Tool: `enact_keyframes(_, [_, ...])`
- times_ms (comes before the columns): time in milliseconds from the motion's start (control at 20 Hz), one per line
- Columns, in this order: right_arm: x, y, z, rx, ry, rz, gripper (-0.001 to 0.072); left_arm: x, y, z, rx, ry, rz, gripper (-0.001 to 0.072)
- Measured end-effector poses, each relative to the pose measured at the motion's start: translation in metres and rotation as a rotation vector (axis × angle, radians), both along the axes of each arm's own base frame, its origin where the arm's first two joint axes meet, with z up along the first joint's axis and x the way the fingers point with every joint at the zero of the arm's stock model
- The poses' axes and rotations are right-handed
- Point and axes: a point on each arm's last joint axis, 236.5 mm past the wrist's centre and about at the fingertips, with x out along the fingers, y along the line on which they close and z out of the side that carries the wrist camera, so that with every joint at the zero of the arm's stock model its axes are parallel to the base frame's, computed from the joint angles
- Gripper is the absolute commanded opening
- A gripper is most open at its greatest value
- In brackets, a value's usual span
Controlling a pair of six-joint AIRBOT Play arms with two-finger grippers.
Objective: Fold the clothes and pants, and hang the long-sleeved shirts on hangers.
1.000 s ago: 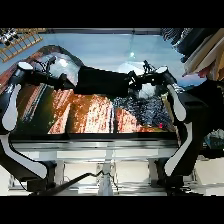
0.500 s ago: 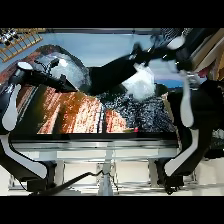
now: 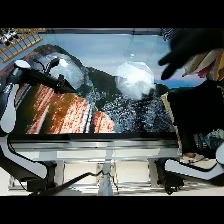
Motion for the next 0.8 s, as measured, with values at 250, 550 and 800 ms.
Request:
enact_keyframes(250, [-0.118,-0.078,-0.013,-0.074,0.176,-0.3,0.002,0.002,0.0,0.003,-0.001,-0.039,-0.007,0.0006])
enact_keyframes(550, [-0.207,-0.13,-0.068,-0.153,0.419,-0.591,0.0021,0.004,0.001,0.004,-0.004,-0.078,-0.016,0.0006])
enact_keyframes(800, [-0.255,-0.148,-0.175,-0.052,0.756,-0.639,0.0022,0.004,0.001,0.003,-0.005,-0.087,-0.019,0.0006])
